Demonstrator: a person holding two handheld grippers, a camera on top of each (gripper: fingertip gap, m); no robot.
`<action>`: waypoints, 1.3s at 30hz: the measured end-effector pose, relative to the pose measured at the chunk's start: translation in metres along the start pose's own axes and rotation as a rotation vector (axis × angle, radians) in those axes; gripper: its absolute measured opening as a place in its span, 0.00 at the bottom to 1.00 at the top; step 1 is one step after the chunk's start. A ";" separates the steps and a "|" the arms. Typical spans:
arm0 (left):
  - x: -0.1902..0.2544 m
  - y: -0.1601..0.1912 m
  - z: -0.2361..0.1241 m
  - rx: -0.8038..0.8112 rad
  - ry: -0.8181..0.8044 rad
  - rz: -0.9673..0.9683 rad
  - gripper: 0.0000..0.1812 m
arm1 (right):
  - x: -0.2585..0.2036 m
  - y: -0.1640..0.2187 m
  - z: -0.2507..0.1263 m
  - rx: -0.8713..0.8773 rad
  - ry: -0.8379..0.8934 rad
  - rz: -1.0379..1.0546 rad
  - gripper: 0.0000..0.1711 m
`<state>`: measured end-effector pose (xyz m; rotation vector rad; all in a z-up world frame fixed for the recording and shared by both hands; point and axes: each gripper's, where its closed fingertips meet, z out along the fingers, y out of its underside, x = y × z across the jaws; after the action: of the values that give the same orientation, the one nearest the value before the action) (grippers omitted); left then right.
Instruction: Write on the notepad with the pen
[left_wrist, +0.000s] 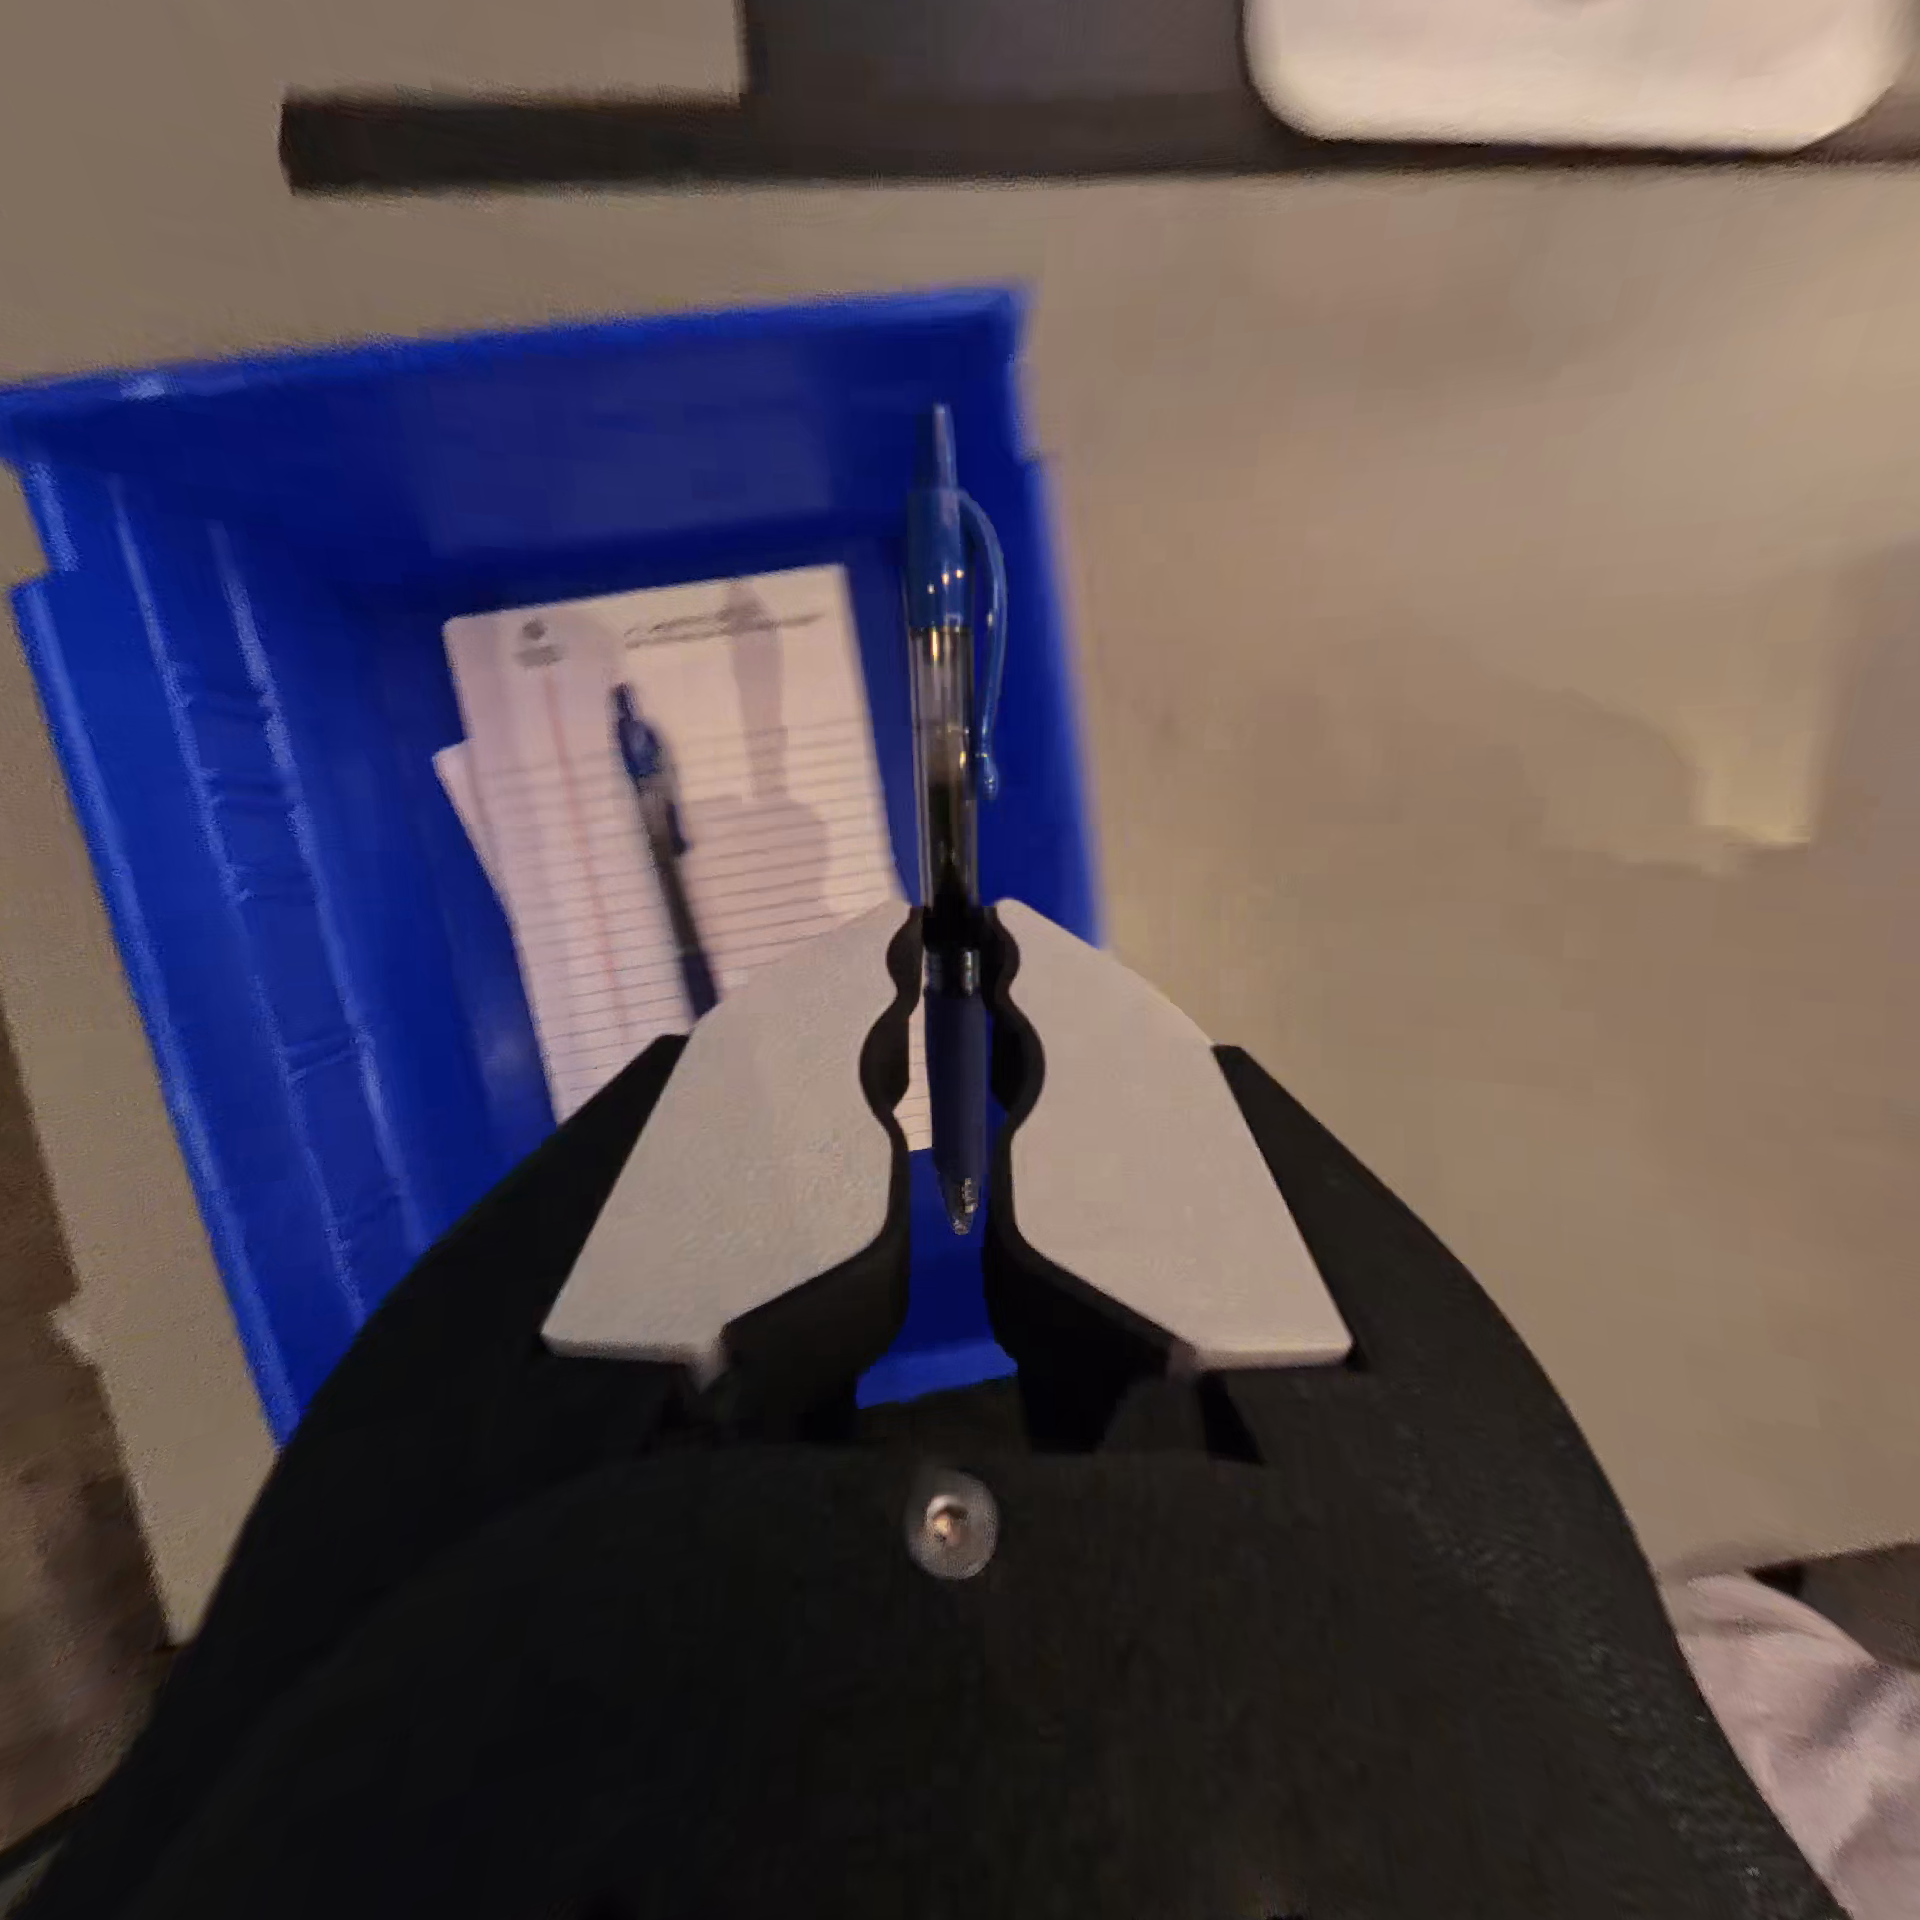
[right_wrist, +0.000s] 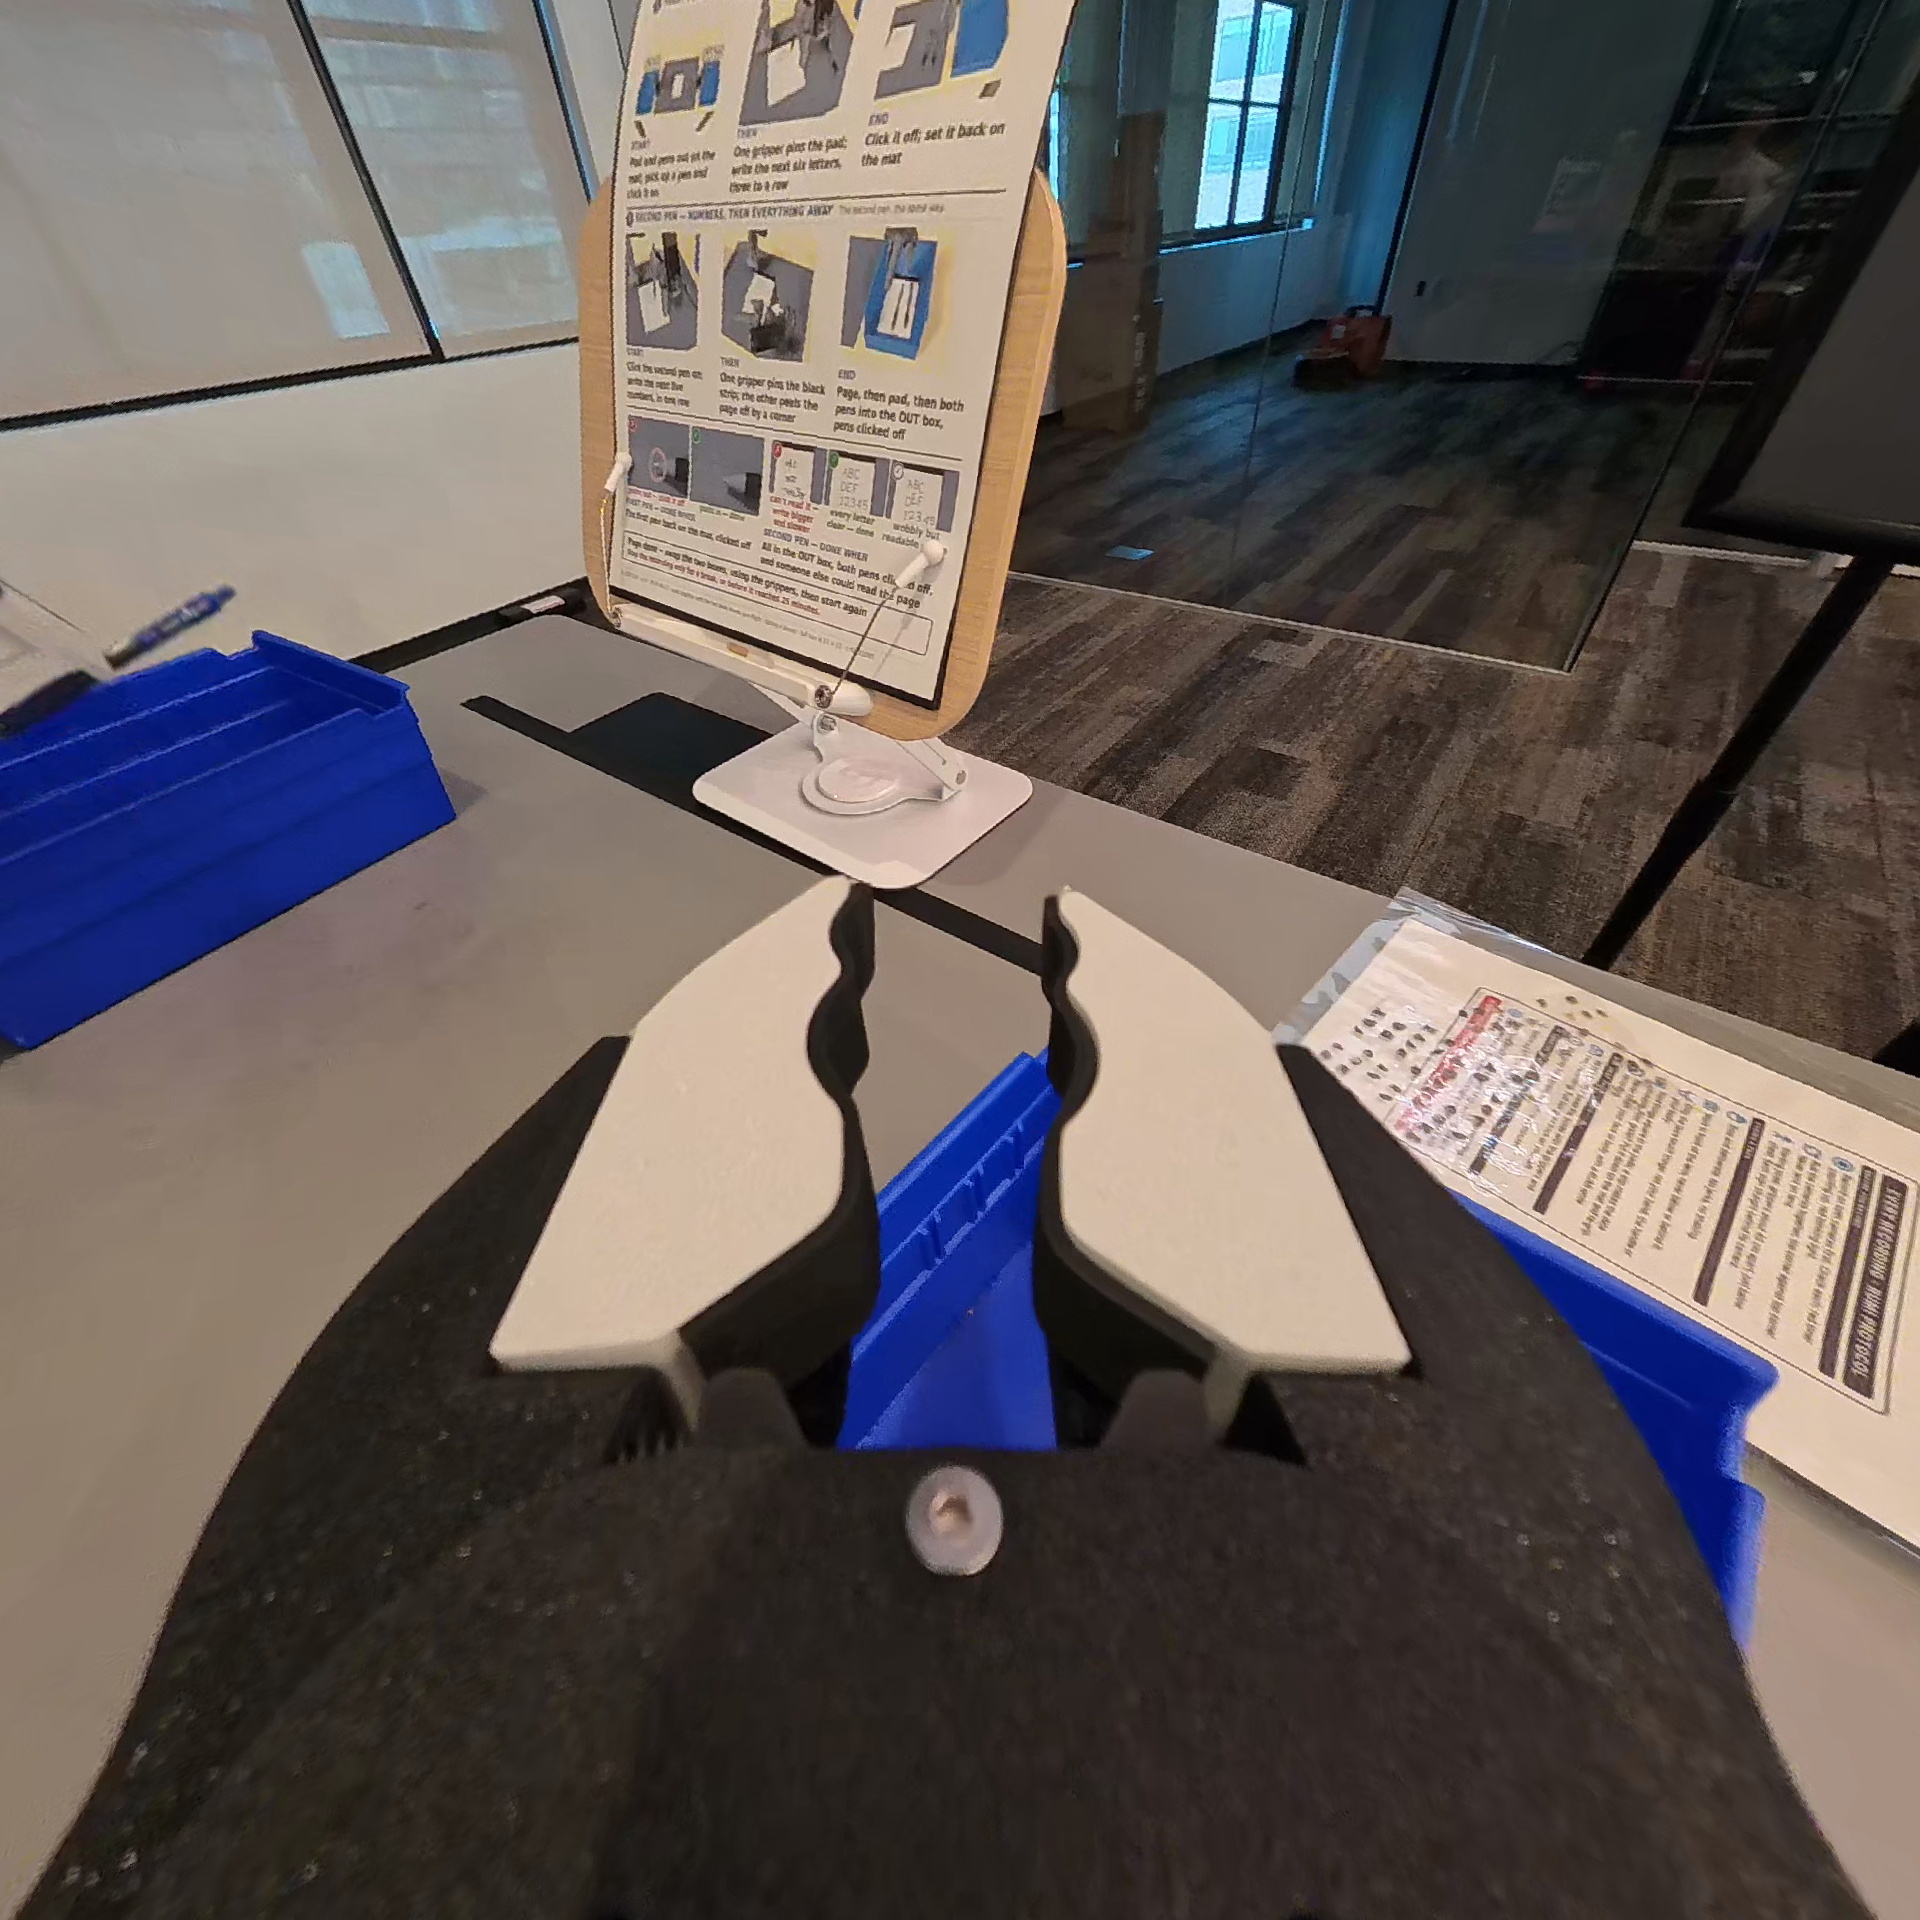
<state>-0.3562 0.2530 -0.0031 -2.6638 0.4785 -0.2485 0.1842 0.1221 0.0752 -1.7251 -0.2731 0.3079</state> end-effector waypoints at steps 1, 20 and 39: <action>0.022 -0.006 -0.008 0.014 0.029 0.014 0.05 | 0.000 0.000 -0.001 -0.005 0.003 0.000 0.18; 0.363 0.089 0.146 -0.200 0.299 -0.034 0.05 | 0.002 -0.003 -0.032 0.025 -0.025 0.034 0.17; 0.332 0.062 0.097 -0.109 0.191 0.219 0.28 | 0.016 -0.001 -0.034 0.036 0.029 0.028 0.16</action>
<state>-0.0435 0.1142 -0.0844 -2.6758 0.8606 -0.4229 0.2109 0.0963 0.0809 -1.6981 -0.2212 0.3065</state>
